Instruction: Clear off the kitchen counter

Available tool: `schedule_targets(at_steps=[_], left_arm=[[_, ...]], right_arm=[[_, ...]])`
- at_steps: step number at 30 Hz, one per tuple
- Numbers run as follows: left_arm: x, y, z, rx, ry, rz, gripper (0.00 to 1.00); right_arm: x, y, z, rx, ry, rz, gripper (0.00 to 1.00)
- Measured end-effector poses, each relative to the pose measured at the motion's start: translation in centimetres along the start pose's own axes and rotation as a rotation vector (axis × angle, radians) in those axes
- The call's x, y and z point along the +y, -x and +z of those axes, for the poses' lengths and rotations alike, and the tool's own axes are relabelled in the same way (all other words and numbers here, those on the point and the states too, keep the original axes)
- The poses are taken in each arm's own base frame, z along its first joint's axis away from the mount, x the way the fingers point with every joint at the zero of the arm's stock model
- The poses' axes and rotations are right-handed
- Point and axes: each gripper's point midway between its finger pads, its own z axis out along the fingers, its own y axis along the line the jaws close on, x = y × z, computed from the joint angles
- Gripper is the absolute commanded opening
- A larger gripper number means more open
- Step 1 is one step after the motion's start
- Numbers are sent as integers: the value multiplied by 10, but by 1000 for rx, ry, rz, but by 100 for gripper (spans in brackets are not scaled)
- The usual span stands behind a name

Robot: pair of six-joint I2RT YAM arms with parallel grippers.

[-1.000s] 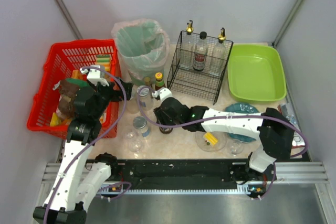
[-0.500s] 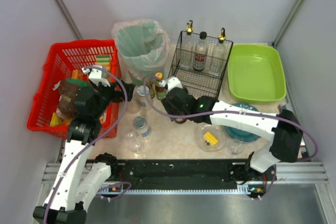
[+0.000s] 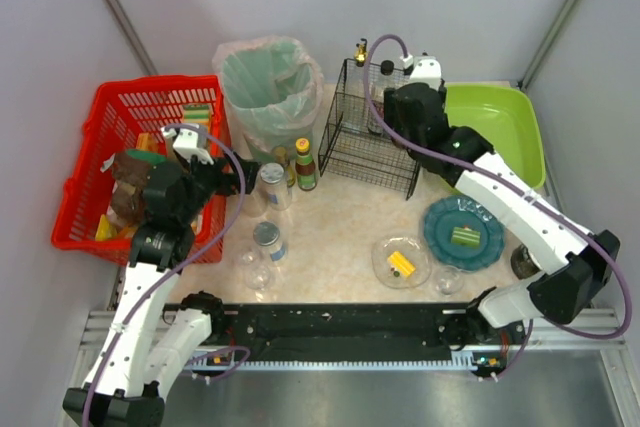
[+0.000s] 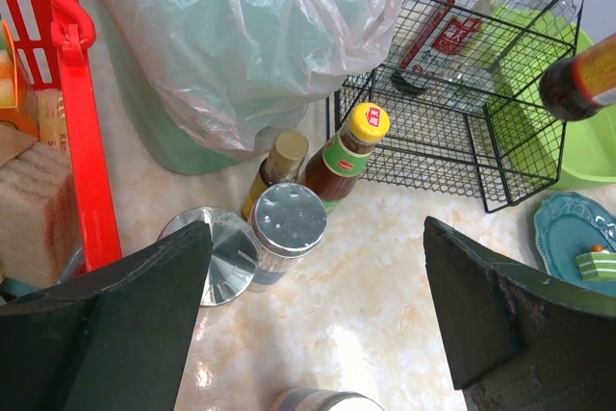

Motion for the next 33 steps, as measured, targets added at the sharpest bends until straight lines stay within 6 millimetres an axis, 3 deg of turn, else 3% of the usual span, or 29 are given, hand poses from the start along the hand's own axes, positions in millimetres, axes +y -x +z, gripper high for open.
schedule_targets(at_steps=[6,14,22,33], left_arm=[[0,-1,1,3,0,-1,95],[1,-3,2,11,0,-3,94],[0,-3,2,12,-3,-3,94],[0,-3,2,11,-3,-3,94]], right_arm=[[-23,21,19,-48,-106,69,2],[-26,6,52,-19,-171,106,0],[-28,15,61,-92,-201,179,0],[-37,-6,72,-76,-244,204,0]])
